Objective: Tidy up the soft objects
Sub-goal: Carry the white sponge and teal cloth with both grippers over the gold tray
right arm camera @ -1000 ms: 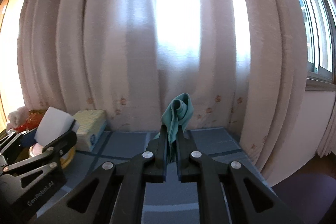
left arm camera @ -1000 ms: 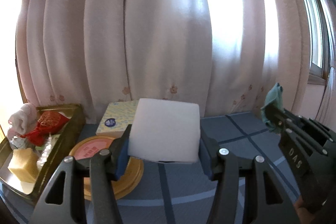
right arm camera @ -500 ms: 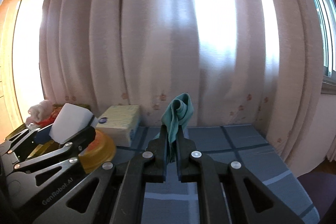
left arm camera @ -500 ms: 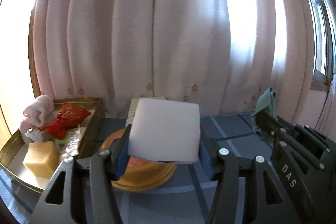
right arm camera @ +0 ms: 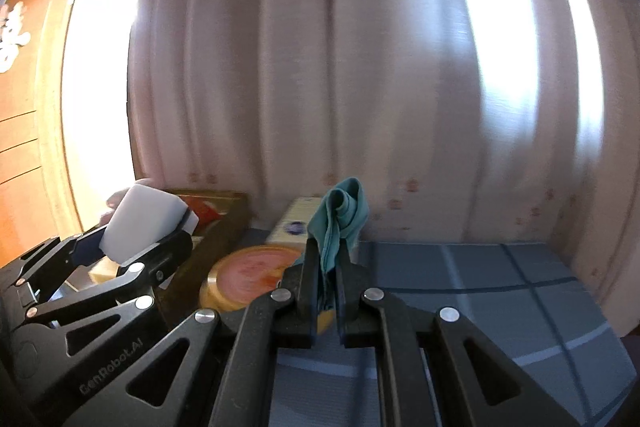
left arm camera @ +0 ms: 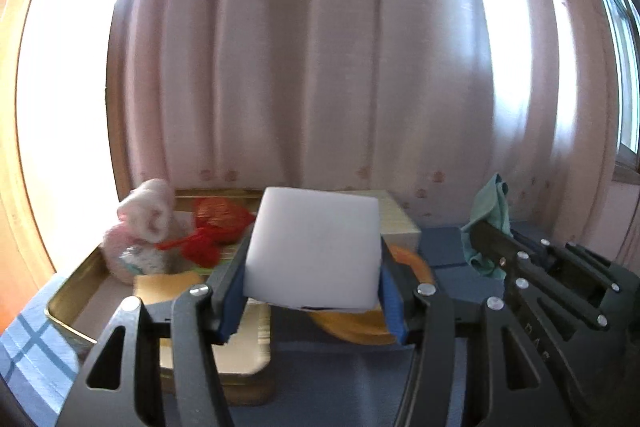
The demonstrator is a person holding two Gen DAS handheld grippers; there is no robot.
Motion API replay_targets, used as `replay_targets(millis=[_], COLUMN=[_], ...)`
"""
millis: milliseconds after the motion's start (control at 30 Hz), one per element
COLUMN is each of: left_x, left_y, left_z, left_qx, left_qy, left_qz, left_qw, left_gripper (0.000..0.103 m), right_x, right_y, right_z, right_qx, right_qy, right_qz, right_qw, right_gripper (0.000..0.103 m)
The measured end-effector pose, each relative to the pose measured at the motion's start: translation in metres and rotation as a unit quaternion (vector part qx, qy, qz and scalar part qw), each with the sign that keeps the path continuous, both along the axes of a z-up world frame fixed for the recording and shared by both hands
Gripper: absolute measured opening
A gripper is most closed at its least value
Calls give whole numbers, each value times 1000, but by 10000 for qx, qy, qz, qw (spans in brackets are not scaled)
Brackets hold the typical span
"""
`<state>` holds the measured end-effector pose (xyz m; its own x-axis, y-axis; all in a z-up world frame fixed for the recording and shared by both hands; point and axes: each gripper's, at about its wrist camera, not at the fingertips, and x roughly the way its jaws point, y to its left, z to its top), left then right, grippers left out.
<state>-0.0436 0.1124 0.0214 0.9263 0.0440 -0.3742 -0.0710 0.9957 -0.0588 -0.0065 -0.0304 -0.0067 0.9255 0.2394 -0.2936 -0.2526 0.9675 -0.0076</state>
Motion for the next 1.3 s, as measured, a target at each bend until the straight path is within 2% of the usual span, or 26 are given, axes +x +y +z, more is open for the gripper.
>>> replay_targets(millis=[233,467,767,867,967,1167,1300], left_x=[-7,-7,10,18,24,31,34], left_y=[42,87,131,137,143,143,145], left_z=[2,7,-4,-8,-10,-13,-16], left_qx=[101,113,328,457,376,455,458], left_qy=[-30,-115,156,269,367,536,677], left_qz=[270,677,1038,1075,1047,1047,1026], left_qw=[9996,9976,9939,9928,9931,9920,9914], left_gripper=[56,56,56,56,56,56,56], right_x=[4,14,29,40,46,66,74], right_y=[52,93,146,154,158,165,167], right_z=[-1,-1,-2,-4,-5,-11,-13], right_qx=[-69,-193,-516,-588,-607,-640,-613], right_qy=[40,4,-41,90,249,707,859], right_qz=[390,536,543,505,492,565,698], right_qw=[9992,9984,9972,9970,9966,9938,9920], right_gripper=[8,8,8,8,8,8,8])
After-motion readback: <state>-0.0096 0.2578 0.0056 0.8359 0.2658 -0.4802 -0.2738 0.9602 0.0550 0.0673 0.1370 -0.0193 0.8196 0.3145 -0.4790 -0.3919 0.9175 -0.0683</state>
